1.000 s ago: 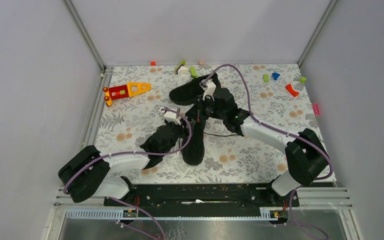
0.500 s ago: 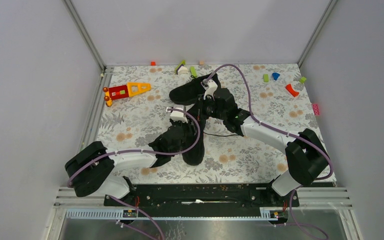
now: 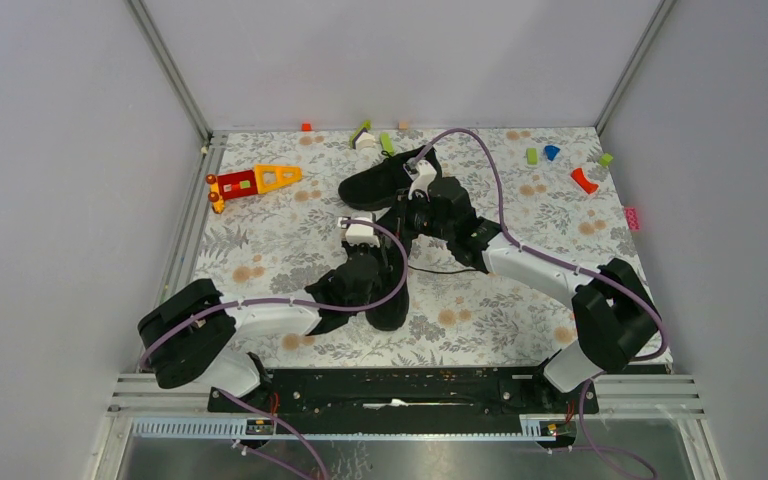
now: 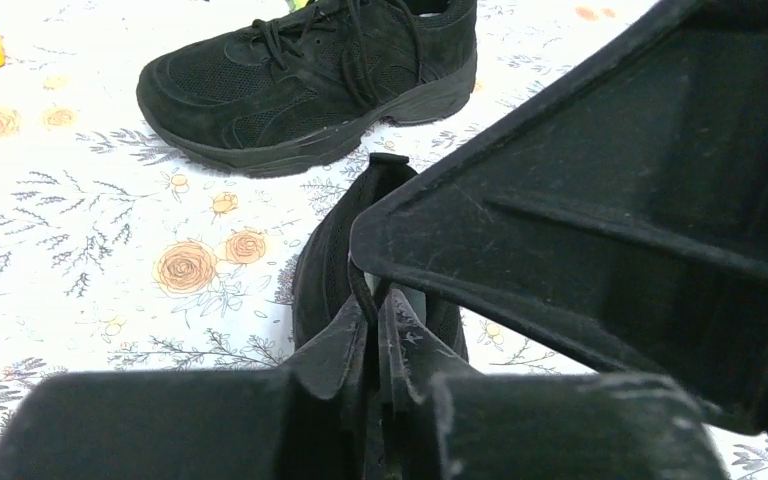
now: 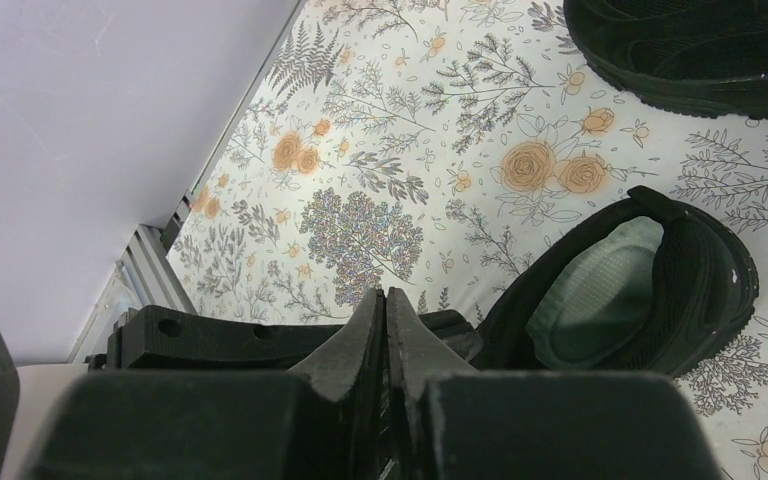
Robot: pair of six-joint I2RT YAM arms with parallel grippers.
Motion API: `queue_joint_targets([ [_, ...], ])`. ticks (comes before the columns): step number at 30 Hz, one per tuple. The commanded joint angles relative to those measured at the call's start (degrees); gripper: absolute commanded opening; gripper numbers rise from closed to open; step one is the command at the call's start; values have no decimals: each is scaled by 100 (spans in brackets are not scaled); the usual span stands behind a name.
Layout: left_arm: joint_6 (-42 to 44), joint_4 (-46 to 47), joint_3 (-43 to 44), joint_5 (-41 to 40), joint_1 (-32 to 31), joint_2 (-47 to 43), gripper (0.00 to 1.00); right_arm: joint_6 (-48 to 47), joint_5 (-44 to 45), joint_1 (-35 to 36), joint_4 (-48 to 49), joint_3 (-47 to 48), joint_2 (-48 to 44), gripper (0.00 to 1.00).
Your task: Tie the shoes
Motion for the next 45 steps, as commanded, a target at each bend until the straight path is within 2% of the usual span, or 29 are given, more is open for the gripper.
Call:
queue_joint_targets([
  [1, 97, 422, 102, 27, -27, -23, 0, 14, 186, -17, 288, -35, -274, 2],
  [5, 630, 1003, -178, 728, -14, -88, 0, 45, 368, -36, 295, -156, -409, 9],
  [8, 781, 1236, -427, 1325, 61, -221, 0, 220, 607, -54, 293, -322, -530, 19],
  [13, 1127, 1233, -736, 2253, 265, -519, 0, 642, 916, -53, 451, -687, -710, 22],
  [15, 1322, 1018, -768, 2603, 378, -649, 0, 726, 1002, -52, 465, -792, -777, 33],
  [17, 1431, 876, -793, 3216, 575, -778, 0, 793, 1140, -54, 447, -919, -915, 49],
  [20, 1465, 499, -671, 3991, 909, -789, 0, 1030, 1673, -51, 156, -1156, -1280, 60],
  [24, 1461, 224, -534, 4613, 1250, -724, 0, 2269, 2900, -51, -837, -1429, -1905, 70],
  [29, 1675, 106, -381, 5009, 1381, -619, 0, 4756, 4160, 18, -2465, -1662, -2442, 71],
  [32, 1812, 129, -330, 4995, 1390, -553, 0, 5499, 4179, 107, -2921, -1795, -2605, 71],
  [38, 1859, 501, -470, 4893, 1424, -546, 0, 6499, 3780, 312, -2612, -2466, -2711, 70],
  [42, 1861, 483, -503, 4828, 1440, -587, 0, 7122, 3658, 501, -1537, -3078, -2605, 70],
  [45, 1777, 531, -579, 4743, 1477, -665, 0, 7455, 3614, 608, -1157, -3066, -2228, 70],
])
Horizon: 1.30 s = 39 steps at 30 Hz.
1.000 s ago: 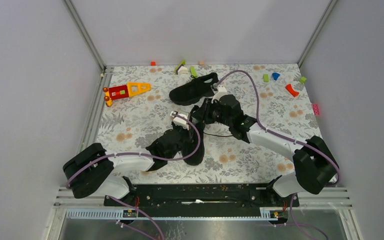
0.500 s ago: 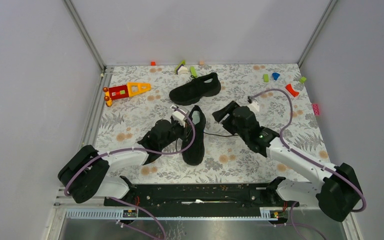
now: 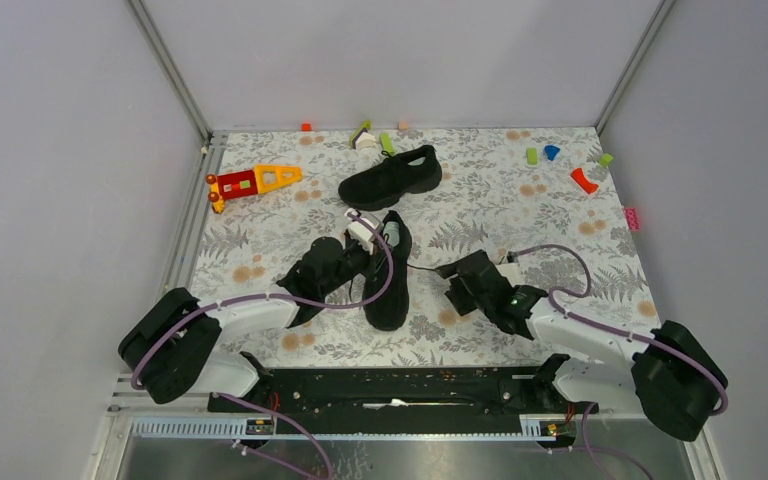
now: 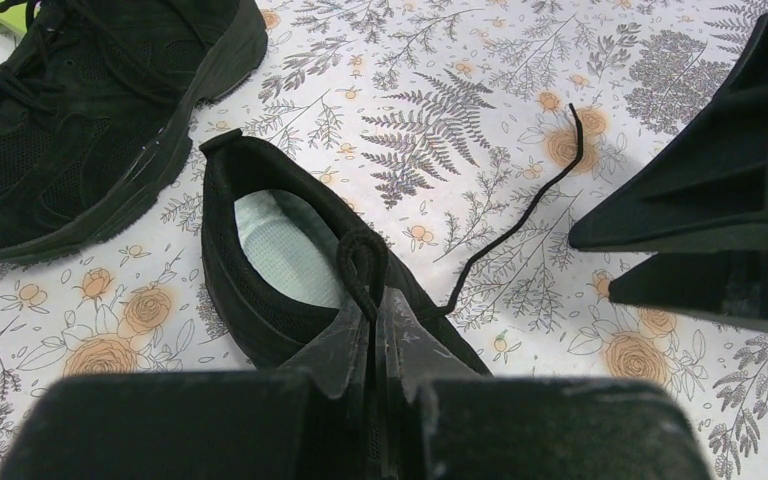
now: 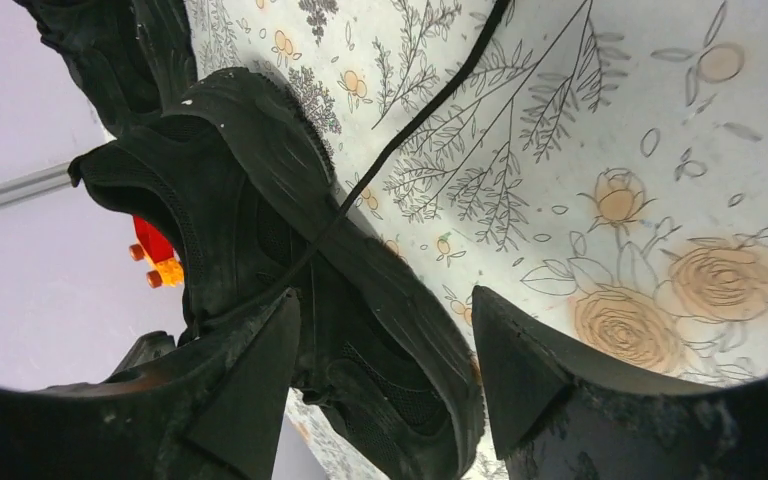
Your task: Tie the shoes
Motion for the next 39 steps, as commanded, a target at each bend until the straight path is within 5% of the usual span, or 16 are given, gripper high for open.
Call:
queue_joint_targets([
  [1, -32, 406, -64, -76, 86, -162, 0, 955, 47, 195, 1017, 20, 446, 70],
  [22, -676, 559, -295, 189, 427, -320, 0, 1642, 625, 376, 3008, 462, 2572, 57],
  [24, -682, 449, -254, 146, 430, -286, 0, 1608, 734, 374, 3014, 496, 2632, 47],
  [27, -790, 181, -183, -93, 447, -249, 0, 1595, 981, 376, 2956, 433, 2619, 12],
  [29, -993, -107, -126, -308, 499, -202, 0, 1591, 1164, 368, 2834, 365, 2560, 0],
  [39, -1305, -939, 114, -547, 647, -5, 0, 1011, 1286, -319, 2693, -59, 2163, 0],
])
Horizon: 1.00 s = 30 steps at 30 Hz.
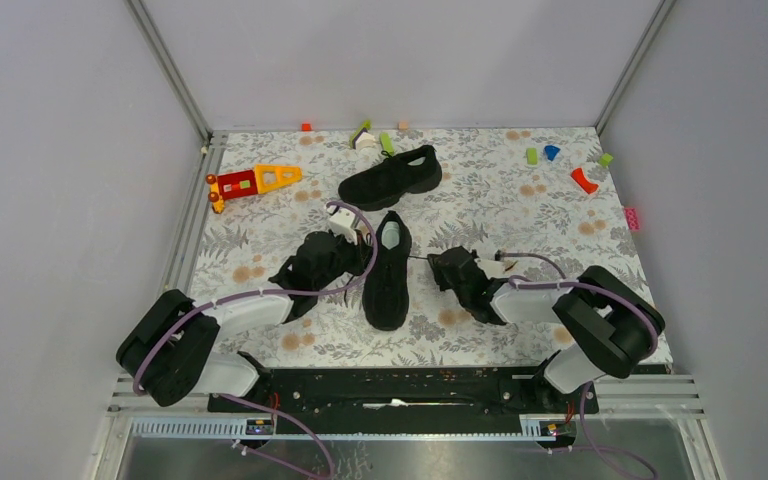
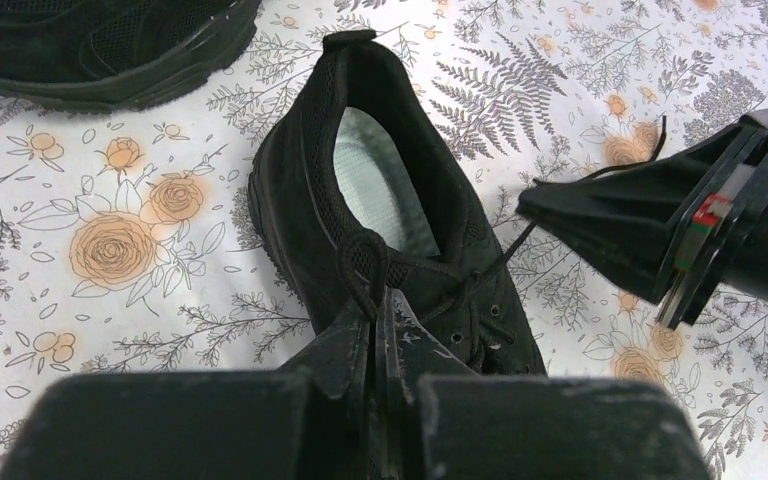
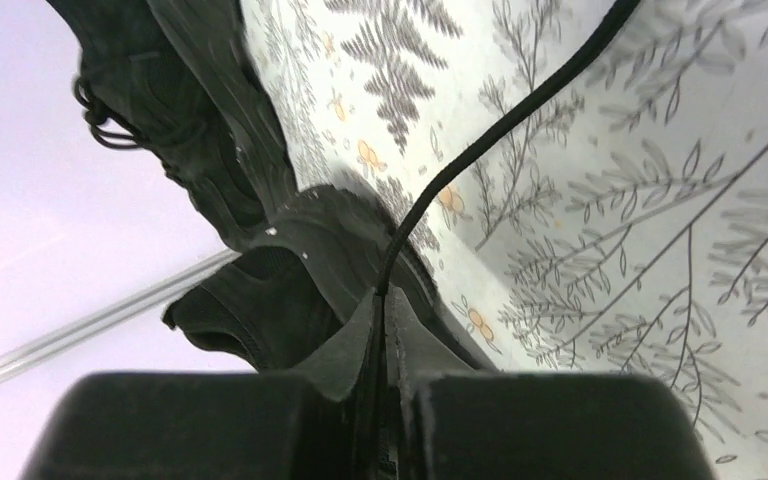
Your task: Tie the shoes
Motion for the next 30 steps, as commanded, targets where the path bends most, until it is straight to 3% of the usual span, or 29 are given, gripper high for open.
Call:
queue_joint_targets([
  [1, -34, -227, 157, -287, 94, 57, 0, -440, 523, -329, -175, -229, -330, 0],
  [4, 53, -182, 173, -163, 95, 49, 0, -638, 475, -357, -98, -228, -362, 0],
  [7, 178, -100, 192, -148, 94, 48, 0, -1030, 231, -349, 717, -257, -178, 0],
  [13, 260, 144, 163, 187, 94, 49, 0, -1214, -218, -314, 2115, -308, 371, 11],
  [18, 295, 132, 198, 254, 94, 74, 0, -1271, -325, -276, 2873, -325, 686, 26],
  [22, 309, 122, 209, 258, 98, 74, 0, -1280, -303, -283, 3083, -349, 755, 35],
  [30, 337, 76, 218, 235, 98, 49, 0, -996, -423, -218, 3228, -201, 1078, 39],
])
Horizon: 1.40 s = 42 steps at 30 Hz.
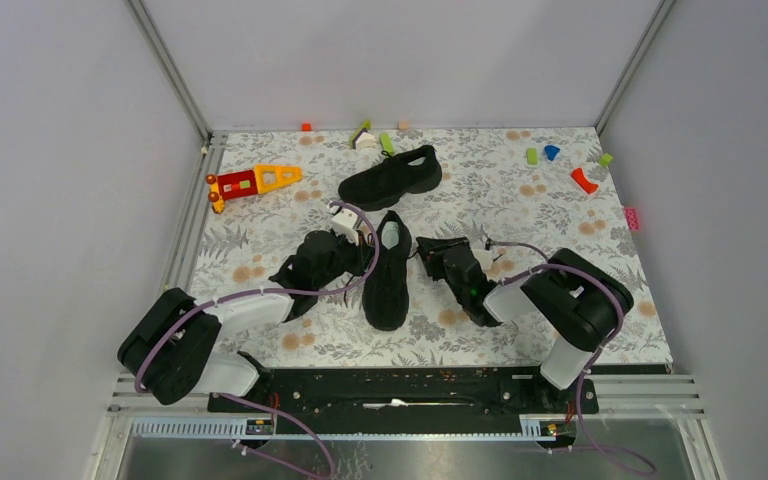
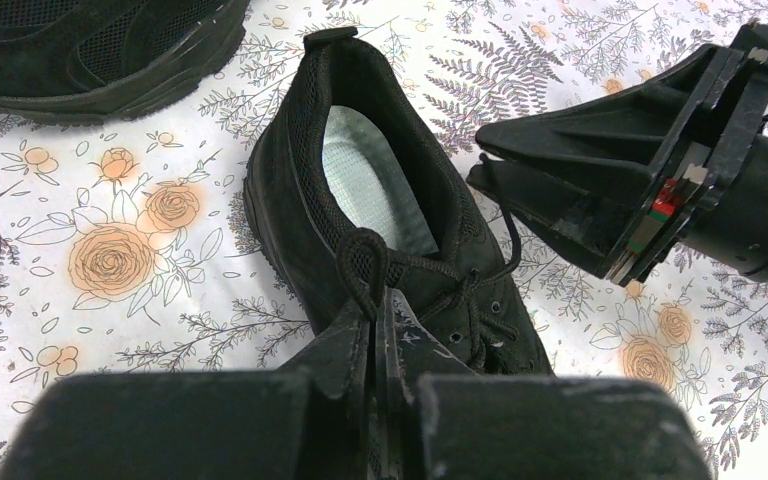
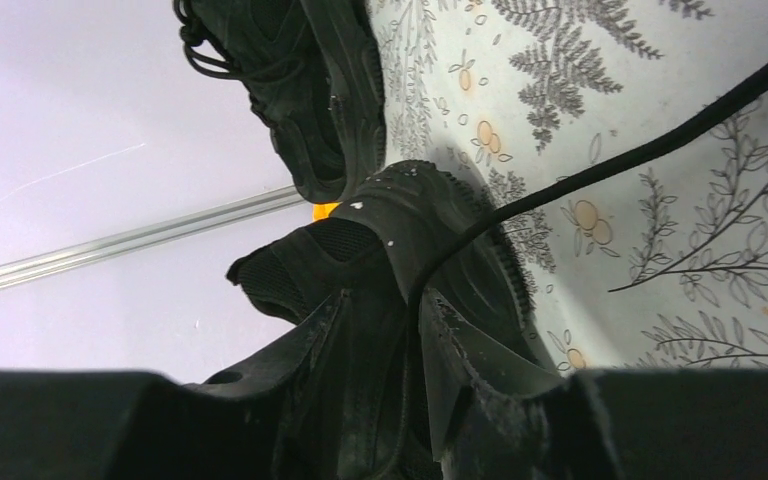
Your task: Tie the shoes
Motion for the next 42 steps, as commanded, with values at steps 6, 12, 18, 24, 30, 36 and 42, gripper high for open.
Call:
queue_joint_targets([
  [6, 173, 71, 179, 27, 64, -51, 0, 328, -113, 109, 744, 214, 729, 40],
  [12, 290, 46, 170, 18, 61, -99, 0, -123, 18, 79, 933, 244, 572, 41],
  [18, 586, 10, 185, 6, 65, -179, 0, -445, -258, -77, 1608, 197, 551, 38],
  [24, 1381, 73, 125, 63, -36, -344, 0, -1032, -694, -153, 2250, 217, 526, 34],
  [30, 2198, -99, 185, 160, -150, -542, 0, -1756, -1672, -437, 2227, 215, 235, 34],
  [36, 2459, -617, 611, 570, -165, -234, 0, -1789, -2960, -866, 2282, 396, 424, 35],
  [42, 2841, -620, 624, 912, -168, -166, 0, -1761, -3510, -1001, 2354, 551, 566, 35],
])
